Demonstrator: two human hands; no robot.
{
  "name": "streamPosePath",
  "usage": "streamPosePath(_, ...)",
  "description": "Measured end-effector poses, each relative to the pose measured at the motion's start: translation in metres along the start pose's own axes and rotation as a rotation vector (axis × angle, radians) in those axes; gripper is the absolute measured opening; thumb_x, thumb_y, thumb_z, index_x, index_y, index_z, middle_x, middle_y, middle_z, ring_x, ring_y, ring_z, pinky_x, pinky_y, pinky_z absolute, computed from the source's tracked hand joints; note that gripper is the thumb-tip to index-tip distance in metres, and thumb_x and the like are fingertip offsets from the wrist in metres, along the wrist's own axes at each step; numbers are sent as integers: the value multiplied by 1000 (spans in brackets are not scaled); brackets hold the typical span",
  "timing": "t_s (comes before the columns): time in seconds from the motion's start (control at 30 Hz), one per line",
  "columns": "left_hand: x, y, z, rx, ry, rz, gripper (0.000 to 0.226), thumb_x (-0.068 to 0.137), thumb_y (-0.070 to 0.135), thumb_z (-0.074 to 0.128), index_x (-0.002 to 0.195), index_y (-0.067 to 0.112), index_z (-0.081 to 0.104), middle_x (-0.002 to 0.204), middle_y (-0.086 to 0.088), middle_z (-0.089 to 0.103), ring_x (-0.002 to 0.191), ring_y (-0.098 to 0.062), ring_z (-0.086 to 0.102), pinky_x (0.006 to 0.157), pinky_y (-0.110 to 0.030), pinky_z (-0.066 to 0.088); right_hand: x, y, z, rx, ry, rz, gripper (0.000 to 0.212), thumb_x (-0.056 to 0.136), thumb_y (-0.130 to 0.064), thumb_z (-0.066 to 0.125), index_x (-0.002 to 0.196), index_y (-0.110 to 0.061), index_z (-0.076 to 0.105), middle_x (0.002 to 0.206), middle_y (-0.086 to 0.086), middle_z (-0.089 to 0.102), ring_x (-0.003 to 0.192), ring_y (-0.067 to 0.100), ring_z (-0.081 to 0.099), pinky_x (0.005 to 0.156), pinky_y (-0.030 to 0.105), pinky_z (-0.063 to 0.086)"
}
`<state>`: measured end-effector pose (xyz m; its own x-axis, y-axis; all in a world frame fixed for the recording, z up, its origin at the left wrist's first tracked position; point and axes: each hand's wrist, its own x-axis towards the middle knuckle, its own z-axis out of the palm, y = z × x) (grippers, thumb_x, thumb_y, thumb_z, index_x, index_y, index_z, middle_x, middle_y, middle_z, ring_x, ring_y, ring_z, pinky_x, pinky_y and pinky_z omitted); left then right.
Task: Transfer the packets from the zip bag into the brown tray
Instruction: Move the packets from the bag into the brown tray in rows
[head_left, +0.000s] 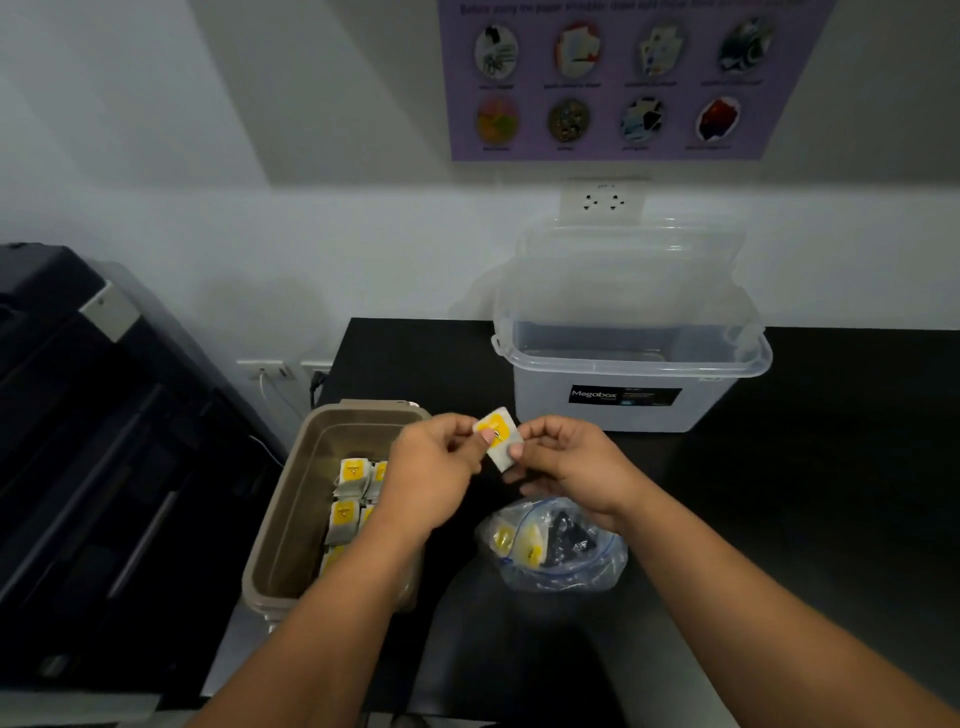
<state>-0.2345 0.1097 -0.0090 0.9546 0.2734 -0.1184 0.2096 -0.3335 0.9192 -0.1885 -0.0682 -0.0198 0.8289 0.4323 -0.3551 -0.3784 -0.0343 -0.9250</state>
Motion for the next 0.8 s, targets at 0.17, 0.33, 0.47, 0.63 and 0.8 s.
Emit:
streamPosePath(0.17, -8, -10, -54, 21, 1, 31, 6, 88, 24, 76, 83, 22, 77, 61, 12, 65, 52, 1, 53, 58, -24, 44, 11, -20, 50, 169, 26, -37, 9, 96, 0, 67, 103, -5, 69, 88, 16, 76, 70, 24, 73, 62, 28, 62)
streamPosePath(0.33, -12, -23, -116, 121, 142, 30, 9, 90, 31, 73, 85, 25, 77, 74, 8, 73, 66, 0, 65, 64, -21, 52, 29, -28, 99, -149, 0, -98, 19, 96, -1, 69, 109, -13, 75, 102, 16, 75, 72, 18, 72, 65, 22, 60)
streamPosePath(0.47, -4, -48, -162, 248, 266, 9, 4, 89, 29, 73, 87, 26, 74, 76, 12, 71, 72, 1, 65, 74, -22, 53, 39, -33, 138, -423, -95, -82, 29, 99, -1, 64, 125, -10, 71, 105, 20, 74, 69, 13, 69, 73, 24, 63)
streamPosePath(0.63, 1, -83, -183, 342, 172, -53, 19, 84, 28, 79, 101, 25, 72, 89, 9, 68, 77, -2, 63, 76, -17, 48, 62, -21, 182, -774, -350, 80, 26, 96, -5, 69, 121, -14, 71, 102, 12, 76, 71, 13, 71, 71, 27, 62)
streamPosePath(0.8, 0, -97, -184, 310, 90, -38, 19, 85, 22, 77, 102, 26, 70, 90, 10, 64, 75, -8, 64, 79, -27, 55, 84, 13, 208, -1071, -398, 281, 23, 91, -5, 75, 113, -9, 74, 99, 7, 75, 84, 18, 71, 84, 37, 63)
